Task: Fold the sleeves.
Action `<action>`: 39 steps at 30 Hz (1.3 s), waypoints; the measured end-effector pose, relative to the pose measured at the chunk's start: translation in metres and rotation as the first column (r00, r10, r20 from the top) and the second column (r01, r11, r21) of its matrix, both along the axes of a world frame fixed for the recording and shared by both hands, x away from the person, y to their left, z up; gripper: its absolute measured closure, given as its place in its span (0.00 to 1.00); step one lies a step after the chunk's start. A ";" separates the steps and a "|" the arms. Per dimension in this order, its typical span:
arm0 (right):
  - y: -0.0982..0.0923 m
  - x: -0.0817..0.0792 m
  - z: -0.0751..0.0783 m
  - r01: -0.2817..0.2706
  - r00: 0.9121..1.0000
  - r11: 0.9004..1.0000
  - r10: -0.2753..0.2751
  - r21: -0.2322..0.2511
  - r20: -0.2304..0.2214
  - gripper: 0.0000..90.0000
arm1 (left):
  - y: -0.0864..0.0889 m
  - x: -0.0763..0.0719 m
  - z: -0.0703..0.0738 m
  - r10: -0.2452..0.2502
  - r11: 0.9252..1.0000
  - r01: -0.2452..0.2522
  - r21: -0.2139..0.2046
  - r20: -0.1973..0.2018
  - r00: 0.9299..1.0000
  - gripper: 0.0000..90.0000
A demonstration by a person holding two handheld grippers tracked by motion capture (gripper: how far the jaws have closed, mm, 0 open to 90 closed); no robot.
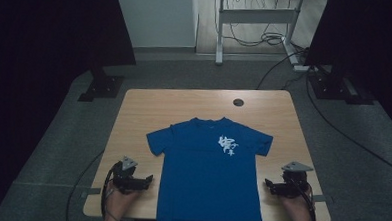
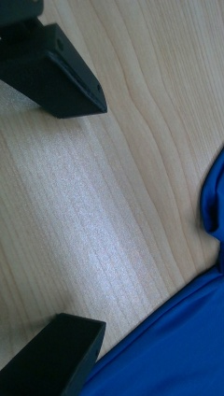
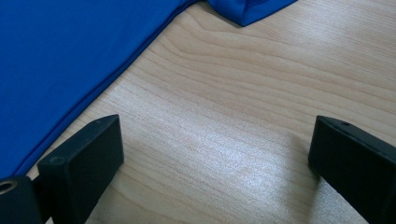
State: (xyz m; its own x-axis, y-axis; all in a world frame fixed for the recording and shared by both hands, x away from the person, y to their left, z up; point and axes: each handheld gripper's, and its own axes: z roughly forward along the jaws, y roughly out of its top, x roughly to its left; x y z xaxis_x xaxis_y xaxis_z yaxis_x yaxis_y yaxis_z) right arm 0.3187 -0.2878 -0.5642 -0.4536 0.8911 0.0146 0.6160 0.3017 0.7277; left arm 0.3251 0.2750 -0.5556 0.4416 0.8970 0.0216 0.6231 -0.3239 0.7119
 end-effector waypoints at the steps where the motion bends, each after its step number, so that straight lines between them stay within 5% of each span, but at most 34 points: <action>1: 0.000 0.000 0.000 0.000 1.000 1.000 0.000 0.000 0.000 0.03 | 0.000 0.000 0.000 0.000 1.000 0.000 0.000 0.000 1.000 0.00; 39: 0.000 0.000 0.000 0.000 1.000 1.000 0.000 0.000 0.000 0.03 | -0.003 0.002 0.006 -0.021 1.000 0.021 -0.020 -0.001 1.000 0.04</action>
